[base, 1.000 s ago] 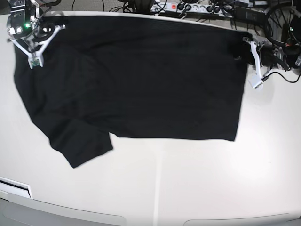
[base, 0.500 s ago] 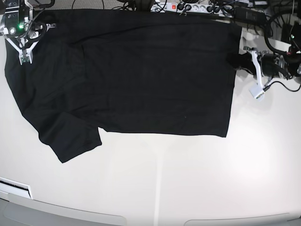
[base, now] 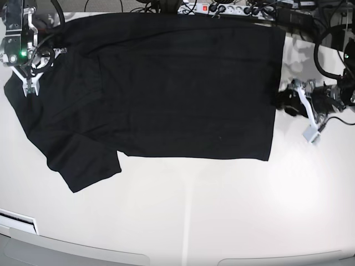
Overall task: Layout the t-shirt on the table in an organized manner, then fold the t-shirt properly
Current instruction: 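Lower the folded edge with both grippers onto the shirt's middle, then grasp the folded shirt's side edges with both grippers, then pull the held edges with both grippers to smooth the folded shirt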
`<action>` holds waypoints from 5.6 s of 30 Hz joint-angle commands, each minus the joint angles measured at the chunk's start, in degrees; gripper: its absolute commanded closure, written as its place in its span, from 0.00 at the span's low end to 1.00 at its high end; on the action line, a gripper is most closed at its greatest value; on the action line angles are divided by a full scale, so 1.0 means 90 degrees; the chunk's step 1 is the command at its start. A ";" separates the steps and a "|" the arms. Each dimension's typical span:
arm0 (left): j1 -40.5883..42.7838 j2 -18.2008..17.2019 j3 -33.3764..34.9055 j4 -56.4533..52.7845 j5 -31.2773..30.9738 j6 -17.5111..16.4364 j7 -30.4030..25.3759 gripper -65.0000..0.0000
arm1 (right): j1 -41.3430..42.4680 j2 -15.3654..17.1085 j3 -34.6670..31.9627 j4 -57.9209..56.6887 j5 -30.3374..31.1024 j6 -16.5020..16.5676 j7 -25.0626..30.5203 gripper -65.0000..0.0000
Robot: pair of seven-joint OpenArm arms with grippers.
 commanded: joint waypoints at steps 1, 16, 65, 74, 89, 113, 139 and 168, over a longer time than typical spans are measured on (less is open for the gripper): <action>-0.0175 -0.0114 -0.0053 0.0051 0.0000 0.0046 -0.0272 0.45 | 0.0090 0.0036 -0.0005 0.0041 0.0163 0.0102 0.0066 0.57; -0.2455 0.0665 -0.0044 -0.3373 0.0119 -0.0602 -0.1137 0.45 | 0.0738 0.0036 -0.0005 0.0063 0.0163 0.0238 0.0129 0.57; -0.3602 0.1763 -0.0036 -0.5333 0.2584 0.0610 -0.2676 1.00 | 0.2484 0.0053 0.2030 0.0066 0.2062 0.1209 0.0631 0.45; -0.4248 0.1761 -0.0036 -0.5336 0.2878 0.0593 -0.2647 1.00 | 0.2504 -0.0007 0.2023 0.0056 0.2334 0.1353 0.0952 0.45; -0.3682 0.1938 -0.0036 -0.5336 0.2739 0.0080 -0.2339 1.00 | 0.5141 -0.0066 0.1399 -0.4214 0.1537 0.1251 0.1943 0.45; -0.3065 0.1887 -0.0036 -0.5336 0.2217 -0.0362 -0.2069 1.00 | 0.4860 -0.0491 0.1396 -0.6081 0.0381 0.0653 0.3854 0.59; -0.3186 0.1887 -0.0036 -0.5333 0.1953 -0.0974 -0.1804 1.00 | 0.2188 -0.0369 0.1399 -0.2892 0.0435 0.0629 0.2091 1.00; -0.3174 0.1892 -0.0036 -0.5336 0.1923 -0.0974 -0.1787 1.00 | 0.4082 0.0034 0.1399 -0.5115 0.0823 0.0874 0.3461 0.55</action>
